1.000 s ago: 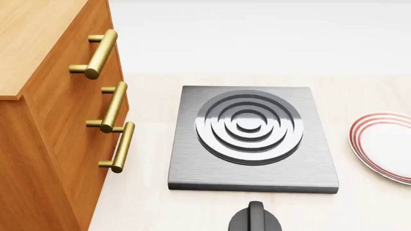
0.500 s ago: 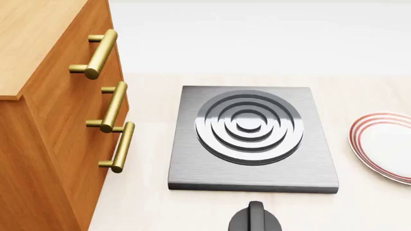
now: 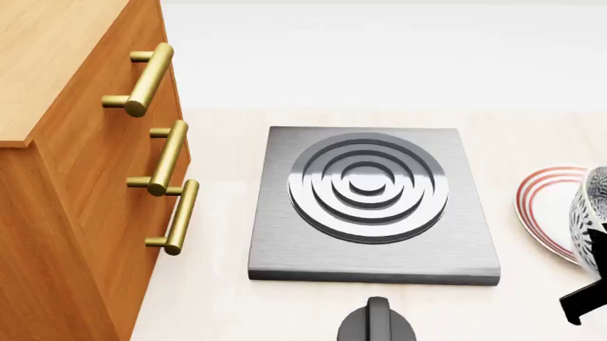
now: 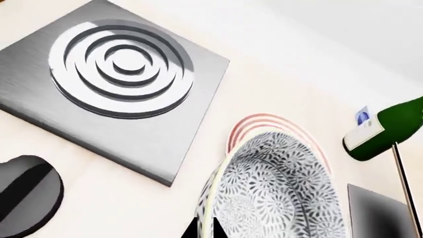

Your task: Put the bowl on the stove.

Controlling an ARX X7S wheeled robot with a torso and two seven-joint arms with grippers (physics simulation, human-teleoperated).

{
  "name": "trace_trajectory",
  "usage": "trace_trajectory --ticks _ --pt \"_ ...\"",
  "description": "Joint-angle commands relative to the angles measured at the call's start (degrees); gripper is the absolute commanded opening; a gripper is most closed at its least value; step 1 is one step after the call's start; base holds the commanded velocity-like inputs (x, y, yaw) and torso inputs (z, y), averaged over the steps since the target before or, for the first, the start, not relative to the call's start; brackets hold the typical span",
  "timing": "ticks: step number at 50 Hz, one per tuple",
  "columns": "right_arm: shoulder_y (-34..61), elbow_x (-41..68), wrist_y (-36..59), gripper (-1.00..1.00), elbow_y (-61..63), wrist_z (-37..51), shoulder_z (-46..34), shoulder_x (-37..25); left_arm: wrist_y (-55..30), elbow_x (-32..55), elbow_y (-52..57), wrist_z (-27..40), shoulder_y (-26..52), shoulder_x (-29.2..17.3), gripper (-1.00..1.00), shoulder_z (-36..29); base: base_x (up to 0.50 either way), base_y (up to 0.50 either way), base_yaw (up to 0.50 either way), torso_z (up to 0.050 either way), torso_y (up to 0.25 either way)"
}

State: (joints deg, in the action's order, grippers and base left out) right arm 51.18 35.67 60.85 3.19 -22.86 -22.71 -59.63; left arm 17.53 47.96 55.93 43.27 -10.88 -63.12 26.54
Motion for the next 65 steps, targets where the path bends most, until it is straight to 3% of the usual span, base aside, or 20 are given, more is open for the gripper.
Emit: trace_trajectory --ticks 1,24,53,65 --pt "9.4 -5.6 -2.5 -1.0 -3.9 -4.2 -4.6 6.8 1.6 -1.9 -0.1 -0.6 -0.1 1.4 1.0 1.6 0.0 0.0 0.0 0.0 0.0" --pt "15.5 -9.1 -7.2 -1.0 -11.4 -5.4 -8.9 16.2 1.8 -2.1 -0.4 -0.9 -0.1 1.7 1.0 1.2 0.0 0.0 0.0 0.0 0.0" --pt "14.2 -7.4 -8.8 -1.0 -8.6 -5.5 -7.0 15.1 1.8 -1.9 -0.3 -1.0 -0.2 1.8 1.0 1.5 0.0 0.0 0.0 0.0 0.0" --pt "19.4 -13.0 -19.8 -1.0 -21.2 -9.0 -11.6 22.9 1.9 -1.8 -0.5 -1.0 -0.1 1.8 1.0 1.3 0.0 0.0 0.0 0.0 0.001"
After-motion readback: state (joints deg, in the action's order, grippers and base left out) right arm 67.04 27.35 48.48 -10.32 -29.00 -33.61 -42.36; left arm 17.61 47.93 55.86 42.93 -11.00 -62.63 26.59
